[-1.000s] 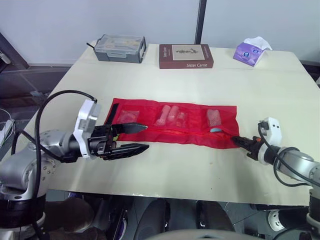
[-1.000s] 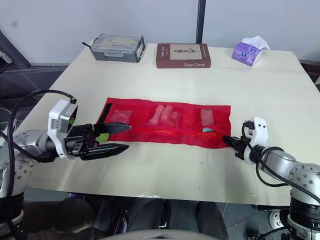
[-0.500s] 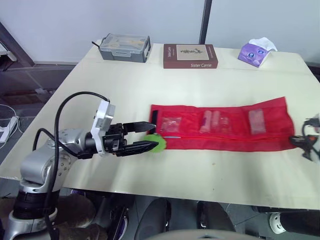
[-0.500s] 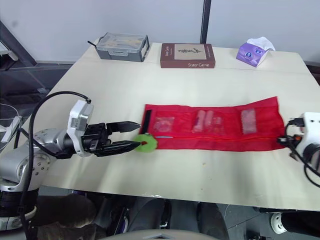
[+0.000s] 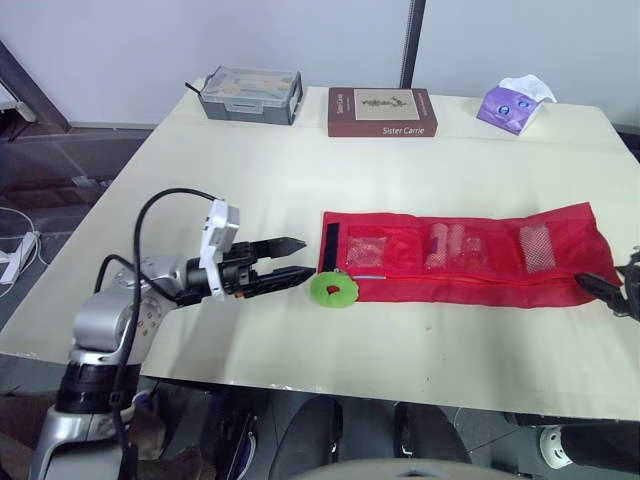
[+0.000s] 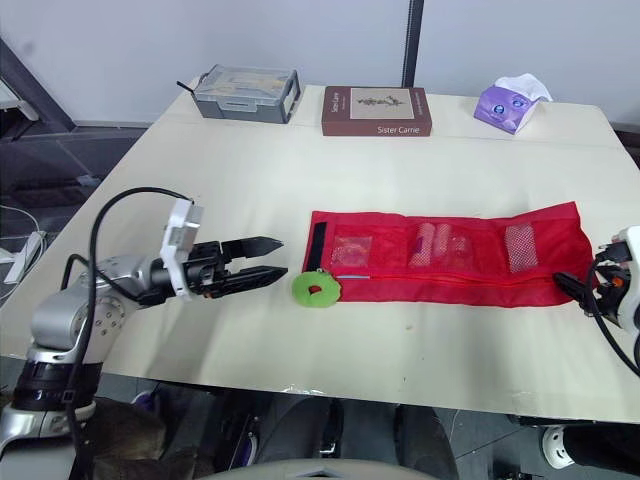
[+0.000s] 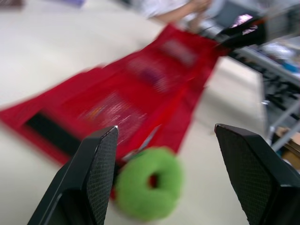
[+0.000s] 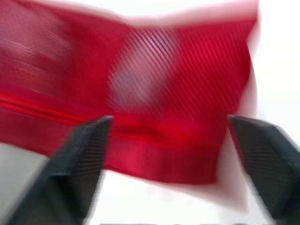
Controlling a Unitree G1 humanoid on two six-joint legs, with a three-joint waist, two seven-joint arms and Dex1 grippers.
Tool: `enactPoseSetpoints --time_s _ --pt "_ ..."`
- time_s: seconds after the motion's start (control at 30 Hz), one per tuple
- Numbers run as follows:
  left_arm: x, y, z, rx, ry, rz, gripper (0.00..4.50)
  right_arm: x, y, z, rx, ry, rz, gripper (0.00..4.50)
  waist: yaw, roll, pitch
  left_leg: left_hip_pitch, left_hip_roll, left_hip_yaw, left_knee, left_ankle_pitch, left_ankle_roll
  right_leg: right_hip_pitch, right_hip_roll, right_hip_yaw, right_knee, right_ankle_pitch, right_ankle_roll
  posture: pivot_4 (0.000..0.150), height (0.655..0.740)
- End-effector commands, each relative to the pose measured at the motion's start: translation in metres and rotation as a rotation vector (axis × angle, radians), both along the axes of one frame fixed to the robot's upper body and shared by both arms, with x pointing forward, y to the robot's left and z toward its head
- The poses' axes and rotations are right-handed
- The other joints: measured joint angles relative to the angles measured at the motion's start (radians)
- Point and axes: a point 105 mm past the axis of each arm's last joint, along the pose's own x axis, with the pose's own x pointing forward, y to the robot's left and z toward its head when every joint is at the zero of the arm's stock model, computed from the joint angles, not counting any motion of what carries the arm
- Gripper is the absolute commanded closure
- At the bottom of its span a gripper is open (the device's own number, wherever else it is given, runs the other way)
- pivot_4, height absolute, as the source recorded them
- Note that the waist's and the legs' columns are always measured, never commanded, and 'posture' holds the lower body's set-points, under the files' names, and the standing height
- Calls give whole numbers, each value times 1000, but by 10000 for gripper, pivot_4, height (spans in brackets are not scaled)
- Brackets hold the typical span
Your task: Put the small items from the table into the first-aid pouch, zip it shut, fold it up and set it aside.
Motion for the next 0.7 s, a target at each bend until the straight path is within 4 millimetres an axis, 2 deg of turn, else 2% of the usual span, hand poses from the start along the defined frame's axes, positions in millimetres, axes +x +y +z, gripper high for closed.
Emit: enactPoseSetpoints --time_s 0.03,0.17,0.2,0.33,0.4,0.5,0.7 --pt "18 -3 -9 12 103 82 9735 -19 43 41 -39 -192 274 547 -1 -2 0 0 0 -1 0 0 0 1 0 -1 0 0 0 1500 7400" --pt "37 -12 -22 -2 270 169 9735 -33 88 56 -40 -269 515 547 -3 -3 1 0 1 -2 0 0 0 1 1 -1 0 1 -1 1500 7400" --pt "40 -20 -24 -9 301 175 9735 -34 90 55 -53 -277 539 547 -2 -4 1 0 0 -2 1 0 0 1 0 -1 0 1 -2 1500 7400" --pt "52 -22 -28 -26 445 263 9735 -40 129 51 -54 -266 698 547 -2 -6 1 -1 0 -4 1 0 0 1 -1 -3 0 2 -3 1500 7400" --pt "50 -26 -24 -33 476 257 9735 -40 133 53 -49 -272 728 547 -3 -6 1 0 0 -4 1 0 0 1 -1 -3 0 2 -3 1500 7400" --pt "45 -16 -16 -50 534 277 9735 -41 136 50 -27 -268 750 547 -2 -6 1 0 0 -5 1 0 -1 1 -2 -4 1 2 -3 1500 7400" --pt "29 0 -36 24 628 328 9735 -46 141 43 -43 -260 794 547 -1 -6 1 0 -1 -5 1 0 -1 1 -2 -4 1 2 -3 1500 7400"
